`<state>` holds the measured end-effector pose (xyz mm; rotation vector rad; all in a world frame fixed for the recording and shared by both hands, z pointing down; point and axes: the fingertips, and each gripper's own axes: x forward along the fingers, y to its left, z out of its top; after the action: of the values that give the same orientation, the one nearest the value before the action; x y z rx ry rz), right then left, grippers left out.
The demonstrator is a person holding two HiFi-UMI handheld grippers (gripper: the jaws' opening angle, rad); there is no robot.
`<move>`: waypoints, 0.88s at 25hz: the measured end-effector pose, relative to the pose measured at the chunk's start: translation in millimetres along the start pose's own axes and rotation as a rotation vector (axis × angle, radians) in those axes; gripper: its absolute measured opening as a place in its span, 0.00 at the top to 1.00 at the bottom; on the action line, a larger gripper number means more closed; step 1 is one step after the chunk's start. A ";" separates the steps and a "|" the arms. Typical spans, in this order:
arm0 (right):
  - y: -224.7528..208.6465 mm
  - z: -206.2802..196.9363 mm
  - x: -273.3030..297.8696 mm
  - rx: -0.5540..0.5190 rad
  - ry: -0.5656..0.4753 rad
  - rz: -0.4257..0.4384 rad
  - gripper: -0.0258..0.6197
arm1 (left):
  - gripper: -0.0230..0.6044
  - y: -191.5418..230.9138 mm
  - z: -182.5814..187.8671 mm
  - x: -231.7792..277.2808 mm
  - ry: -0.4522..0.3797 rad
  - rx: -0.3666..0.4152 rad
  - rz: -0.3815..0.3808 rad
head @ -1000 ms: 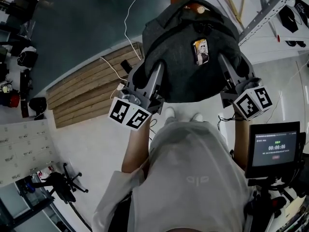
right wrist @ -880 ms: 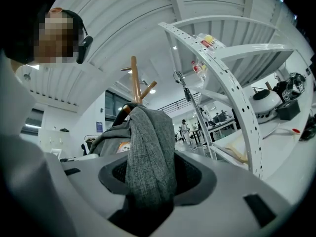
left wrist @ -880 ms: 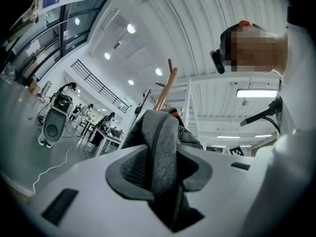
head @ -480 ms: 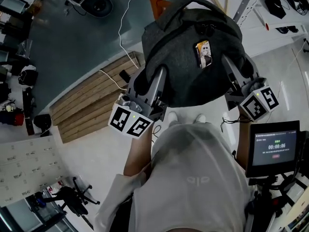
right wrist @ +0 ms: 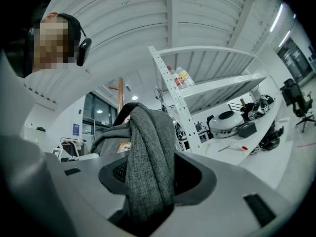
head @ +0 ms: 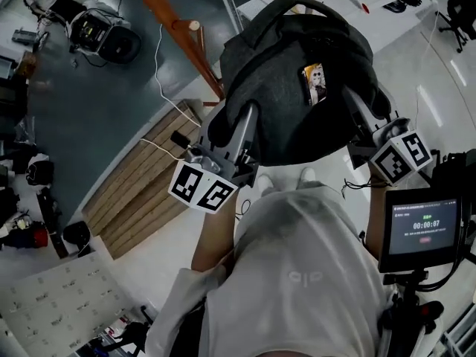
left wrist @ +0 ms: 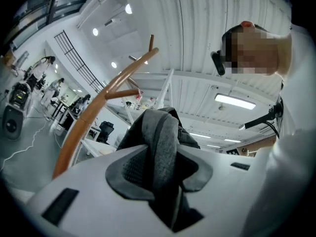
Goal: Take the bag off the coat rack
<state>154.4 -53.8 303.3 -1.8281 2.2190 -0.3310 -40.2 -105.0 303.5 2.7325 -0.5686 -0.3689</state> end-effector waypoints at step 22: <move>-4.0 -4.1 0.0 -0.034 0.016 0.013 0.65 | 0.78 1.3 -10.3 0.5 -0.029 -0.028 0.004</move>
<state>156.8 -54.5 308.4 -1.8341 2.2593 -0.3082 -37.0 -103.7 313.3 2.7032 -0.5715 -0.4128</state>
